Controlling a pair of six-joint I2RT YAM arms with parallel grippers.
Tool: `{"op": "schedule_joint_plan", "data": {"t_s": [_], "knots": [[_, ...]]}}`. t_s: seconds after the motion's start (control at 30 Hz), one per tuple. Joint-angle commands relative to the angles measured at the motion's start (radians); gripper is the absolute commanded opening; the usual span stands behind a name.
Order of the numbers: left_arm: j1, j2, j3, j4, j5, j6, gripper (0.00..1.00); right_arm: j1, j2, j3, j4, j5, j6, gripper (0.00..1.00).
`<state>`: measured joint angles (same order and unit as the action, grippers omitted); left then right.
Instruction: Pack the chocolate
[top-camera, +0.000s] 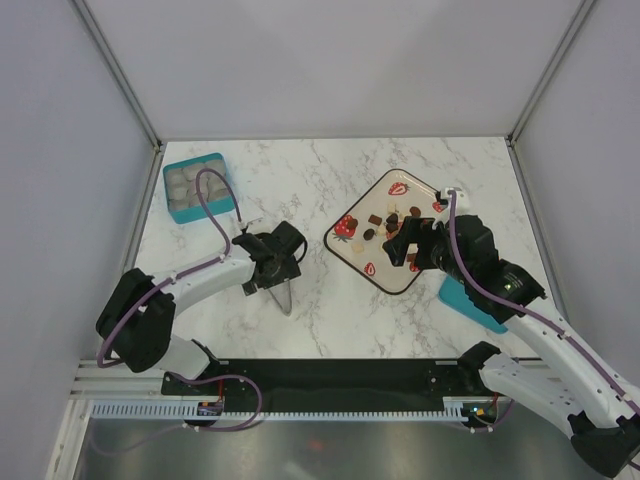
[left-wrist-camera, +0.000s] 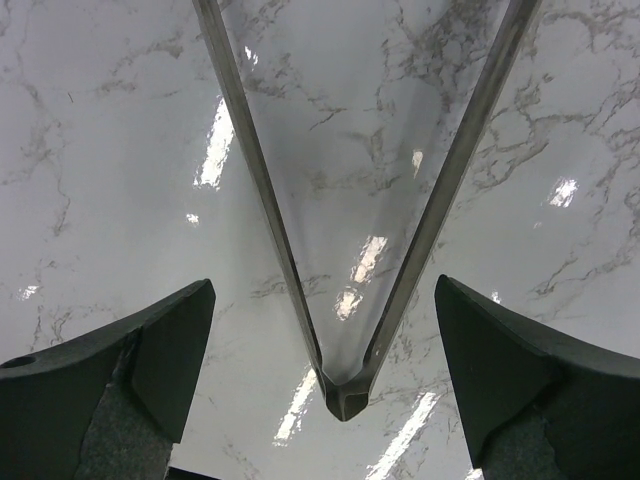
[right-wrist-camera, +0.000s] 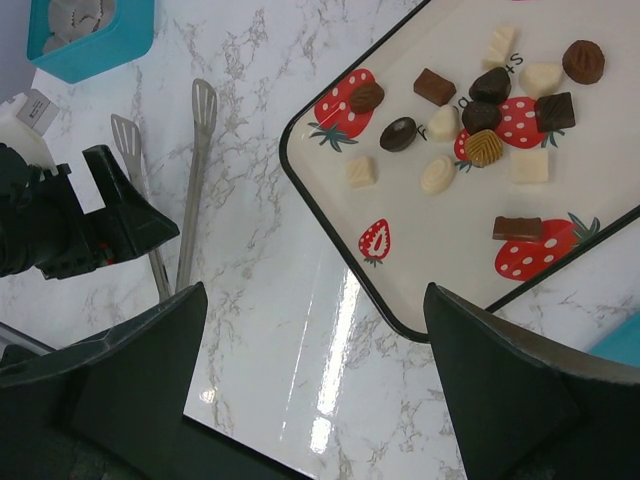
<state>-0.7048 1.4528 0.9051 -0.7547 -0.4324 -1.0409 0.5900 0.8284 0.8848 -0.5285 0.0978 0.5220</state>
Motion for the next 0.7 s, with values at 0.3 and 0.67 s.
{"op": "schedule_joint_plan", "data": {"t_s": [0.3,0.67], "knots": [[-0.012,0.040,0.006,0.120,-0.032,-0.007,1.00,0.002,-0.003,-0.020,0.047,-0.006,-0.057,0.98],[-0.013,0.084,-0.029,0.187,-0.075,0.013,1.00,0.002,-0.020,-0.021,0.050,0.019,-0.097,0.98]]}}
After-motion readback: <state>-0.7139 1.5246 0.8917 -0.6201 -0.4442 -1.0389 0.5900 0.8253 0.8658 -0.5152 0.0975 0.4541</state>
